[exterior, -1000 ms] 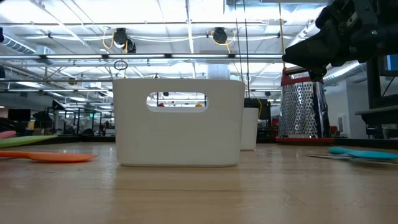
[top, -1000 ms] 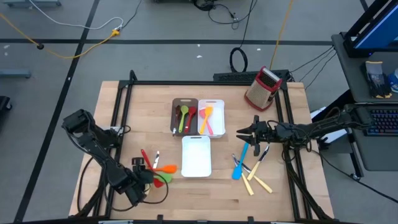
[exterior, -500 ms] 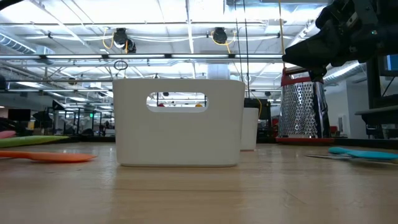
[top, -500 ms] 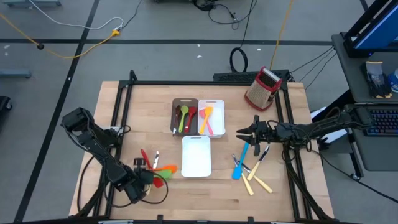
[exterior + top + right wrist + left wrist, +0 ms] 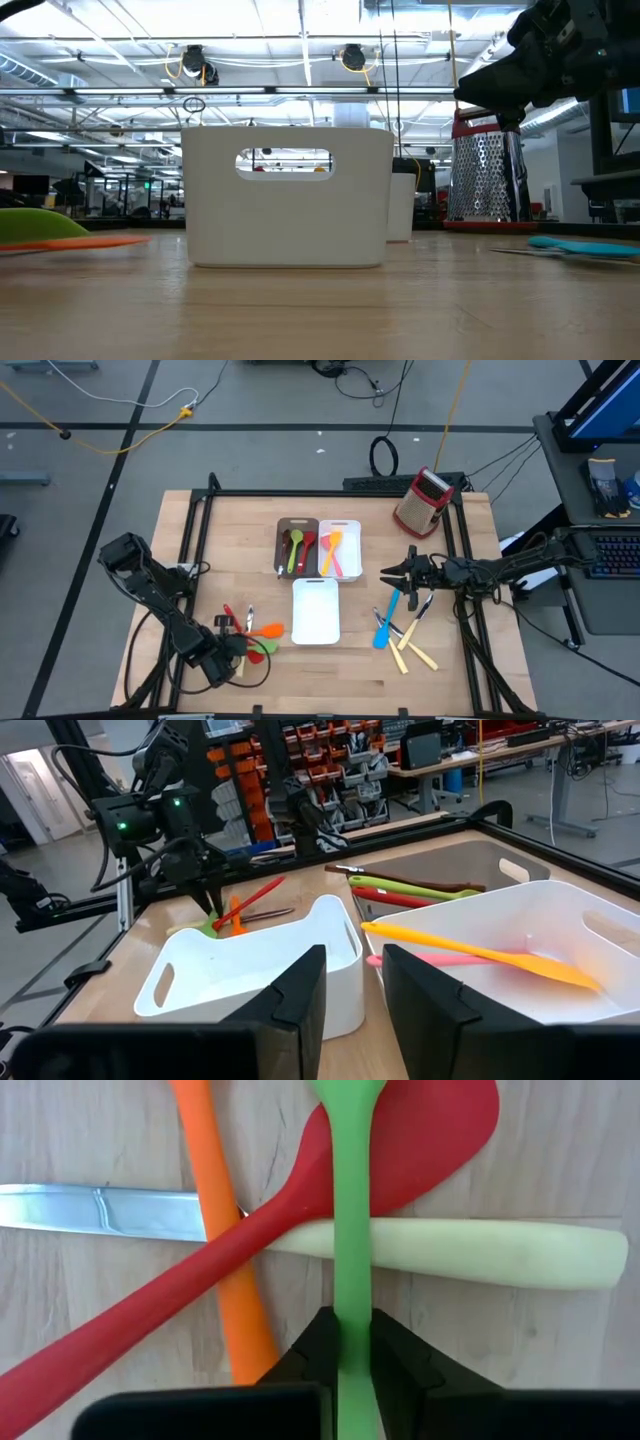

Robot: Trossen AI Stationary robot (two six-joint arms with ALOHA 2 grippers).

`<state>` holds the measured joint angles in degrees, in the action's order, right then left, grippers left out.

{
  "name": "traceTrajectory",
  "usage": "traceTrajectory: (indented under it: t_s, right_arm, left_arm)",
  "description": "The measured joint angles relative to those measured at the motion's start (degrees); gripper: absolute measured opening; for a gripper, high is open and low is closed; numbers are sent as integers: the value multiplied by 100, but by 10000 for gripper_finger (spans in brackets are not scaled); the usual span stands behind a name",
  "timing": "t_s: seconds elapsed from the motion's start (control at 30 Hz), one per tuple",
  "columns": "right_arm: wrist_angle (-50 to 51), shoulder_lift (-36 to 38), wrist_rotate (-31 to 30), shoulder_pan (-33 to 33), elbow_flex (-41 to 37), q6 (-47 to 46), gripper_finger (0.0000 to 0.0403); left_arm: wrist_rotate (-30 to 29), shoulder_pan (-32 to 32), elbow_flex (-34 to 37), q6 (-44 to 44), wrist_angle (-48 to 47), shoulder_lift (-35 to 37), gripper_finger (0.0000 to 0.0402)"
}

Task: Pick & Place Kitchen Items
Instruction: Put the green spatula into the top white bin

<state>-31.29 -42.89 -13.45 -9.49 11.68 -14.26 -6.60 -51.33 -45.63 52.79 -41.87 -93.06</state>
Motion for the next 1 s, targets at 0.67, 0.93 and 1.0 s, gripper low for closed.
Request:
traceTrajectory:
  t_s: [0.67,0.93,1.0]
  right_arm:
    - [-16,2,0,1,0,0,93]
    - [-16,2,0,2,0,0,93]
    - [-16,2,0,2,0,0,93]
  left_arm:
    - [-133,-4,-334,828,-564,1066,7]
    - [-704,10,-343,1658,-487,1701,5]
    - [-972,55,-345,1946,-434,1893,4]
